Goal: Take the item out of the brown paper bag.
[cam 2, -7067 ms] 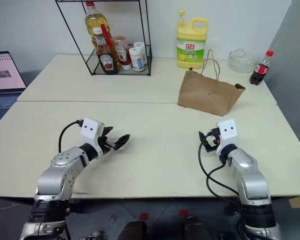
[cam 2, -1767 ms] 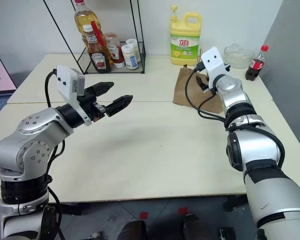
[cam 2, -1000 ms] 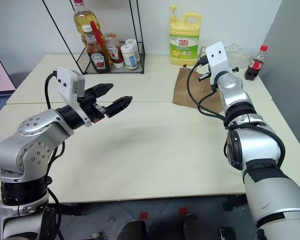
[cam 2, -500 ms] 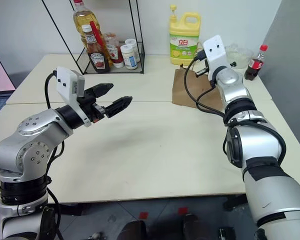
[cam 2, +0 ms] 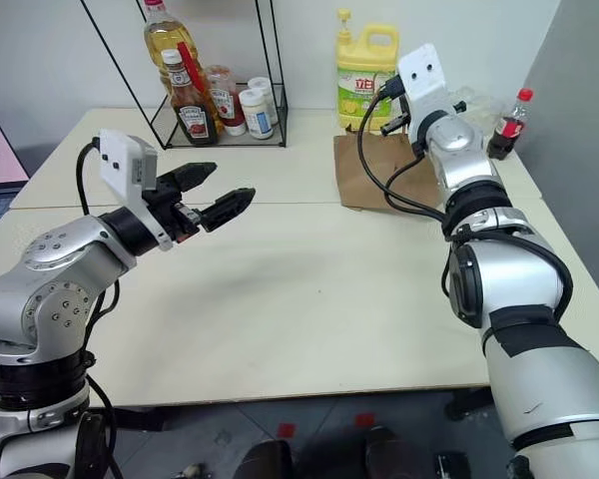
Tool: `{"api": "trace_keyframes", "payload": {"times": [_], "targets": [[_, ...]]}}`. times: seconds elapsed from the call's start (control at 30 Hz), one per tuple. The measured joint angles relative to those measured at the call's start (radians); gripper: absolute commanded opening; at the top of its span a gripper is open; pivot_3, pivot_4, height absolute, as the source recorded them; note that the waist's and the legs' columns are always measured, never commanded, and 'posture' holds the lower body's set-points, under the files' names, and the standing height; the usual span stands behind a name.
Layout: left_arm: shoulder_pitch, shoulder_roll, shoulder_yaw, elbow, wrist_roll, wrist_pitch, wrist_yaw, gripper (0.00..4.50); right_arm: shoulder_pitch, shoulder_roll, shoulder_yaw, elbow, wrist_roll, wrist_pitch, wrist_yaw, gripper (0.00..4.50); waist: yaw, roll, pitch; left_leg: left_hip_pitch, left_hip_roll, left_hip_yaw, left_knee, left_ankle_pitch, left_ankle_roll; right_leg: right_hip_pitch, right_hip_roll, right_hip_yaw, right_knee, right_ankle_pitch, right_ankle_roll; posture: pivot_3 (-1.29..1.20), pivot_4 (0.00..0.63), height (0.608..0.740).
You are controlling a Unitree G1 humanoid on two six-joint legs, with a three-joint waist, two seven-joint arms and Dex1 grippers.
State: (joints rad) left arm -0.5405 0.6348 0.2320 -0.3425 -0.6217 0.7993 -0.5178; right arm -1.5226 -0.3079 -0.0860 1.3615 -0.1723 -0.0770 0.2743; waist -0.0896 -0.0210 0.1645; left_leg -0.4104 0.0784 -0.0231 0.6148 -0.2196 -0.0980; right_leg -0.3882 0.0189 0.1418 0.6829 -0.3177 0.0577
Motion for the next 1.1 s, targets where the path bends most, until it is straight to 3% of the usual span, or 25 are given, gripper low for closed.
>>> {"api": "trace_keyframes", "payload": {"times": [0.33, 0.8, 1.1], "targets": [[0.013, 0.000, 0.005, -0.007, -0.027, 0.009, -0.003, 4.50, -0.012, 0.047, -0.013, 0.000, 0.041, -0.004, 0.031, 0.04, -0.001, 0.000, 0.000, 0.000, 0.000, 0.000, 0.000, 0.000, 0.000, 0.000, 0.000, 0.000, 0.000, 0.000, 0.000, 0.00, 0.150, 0.740], [0.190, -0.010, 0.082, -0.141, -0.088, 0.048, 0.076, 4.50, -0.072, 0.101, -0.050, -0.003, 0.107, -0.004, 0.052, 0.04, 0.000, 0.001, 0.000, -0.001, 0.000, -0.002, 0.000, 0.000, 0.000, 0.000, 0.000, -0.002, 0.000, 0.000, 0.000, 0.00, 0.150, 0.740], [0.313, -0.114, 0.110, -0.257, -0.116, 0.051, 0.223, 4.50, -0.112, 0.146, -0.071, -0.002, 0.149, 0.001, 0.073, 0.04, 0.001, 0.001, 0.001, -0.005, 0.000, -0.003, 0.001, 0.000, 0.000, -0.002, -0.002, -0.006, 0.000, 0.000, 0.000, 0.00, 0.150, 0.740]]}}
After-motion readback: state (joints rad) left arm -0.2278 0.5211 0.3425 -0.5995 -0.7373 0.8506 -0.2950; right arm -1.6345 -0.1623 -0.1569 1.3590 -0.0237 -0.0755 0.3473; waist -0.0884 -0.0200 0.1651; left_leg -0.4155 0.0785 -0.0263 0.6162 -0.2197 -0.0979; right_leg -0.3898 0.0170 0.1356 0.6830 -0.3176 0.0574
